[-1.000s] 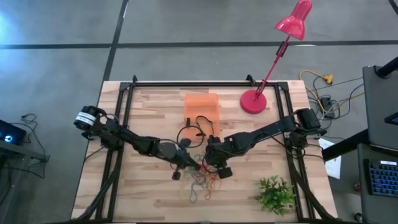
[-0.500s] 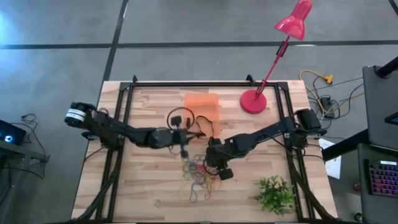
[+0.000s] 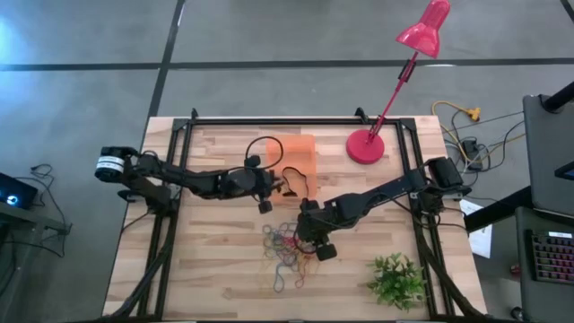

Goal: Pick and place rubber bands into bin
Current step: Put the blue rubber band into the orange bin

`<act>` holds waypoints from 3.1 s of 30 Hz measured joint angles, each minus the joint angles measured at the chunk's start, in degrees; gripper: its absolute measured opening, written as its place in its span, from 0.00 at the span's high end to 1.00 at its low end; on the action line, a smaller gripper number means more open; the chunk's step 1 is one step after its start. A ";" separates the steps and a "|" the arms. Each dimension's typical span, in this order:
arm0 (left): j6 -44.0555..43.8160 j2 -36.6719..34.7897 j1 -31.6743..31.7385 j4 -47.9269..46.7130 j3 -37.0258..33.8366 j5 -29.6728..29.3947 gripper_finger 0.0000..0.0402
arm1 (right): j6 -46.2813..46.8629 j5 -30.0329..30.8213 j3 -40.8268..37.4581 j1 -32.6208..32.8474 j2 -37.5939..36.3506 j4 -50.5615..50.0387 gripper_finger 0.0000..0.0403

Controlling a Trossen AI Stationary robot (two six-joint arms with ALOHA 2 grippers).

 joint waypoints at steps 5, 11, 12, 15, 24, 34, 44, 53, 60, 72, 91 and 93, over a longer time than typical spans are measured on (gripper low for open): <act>0.00 0.00 0.00 -0.07 0.00 0.01 0.68 | -0.06 0.00 -0.04 0.00 0.00 0.10 0.79; -1.12 -5.03 -2.37 -4.94 -0.02 4.86 0.63 | -2.85 -1.65 -0.35 -0.02 0.00 6.87 0.81; -1.56 -6.47 -3.21 -7.42 -0.11 5.02 0.63 | -3.69 -2.76 -0.50 -0.02 0.00 8.56 0.82; -3.93 -11.02 -6.49 -14.62 -0.35 4.64 0.62 | -6.40 -4.92 -0.74 0.01 0.00 13.16 0.82; -9.05 -24.44 -20.51 -10.29 -9.58 -0.65 0.62 | -14.40 -2.88 -2.73 -0.26 0.33 20.71 0.80; -8.97 -35.68 -23.96 -3.63 -17.08 -5.05 0.62 | -22.29 6.50 -3.65 -0.25 6.17 27.96 0.81; -8.47 -37.39 -24.04 -4.17 -18.12 -5.03 0.62 | -24.07 13.56 -0.85 -0.26 10.14 28.73 0.83; -8.41 -36.21 -24.02 -3.64 -18.01 -5.04 0.62 | -30.72 13.82 -1.20 -0.24 10.72 28.07 0.83; -8.44 -36.61 -24.02 -3.58 -18.01 -5.02 0.62 | -33.24 17.01 -0.67 -0.11 13.47 28.44 0.83; -8.36 -36.41 -24.02 -3.61 -18.01 -5.03 0.62 | -33.59 19.95 0.50 0.97 13.05 28.47 0.83; -8.39 -36.07 -24.02 -3.63 -18.03 -5.03 0.62 | -34.14 19.76 0.76 2.49 13.05 28.56 0.83; -8.41 -35.73 -24.02 -3.54 -18.03 -5.03 0.62 | -34.22 19.74 0.76 2.54 13.18 28.74 0.83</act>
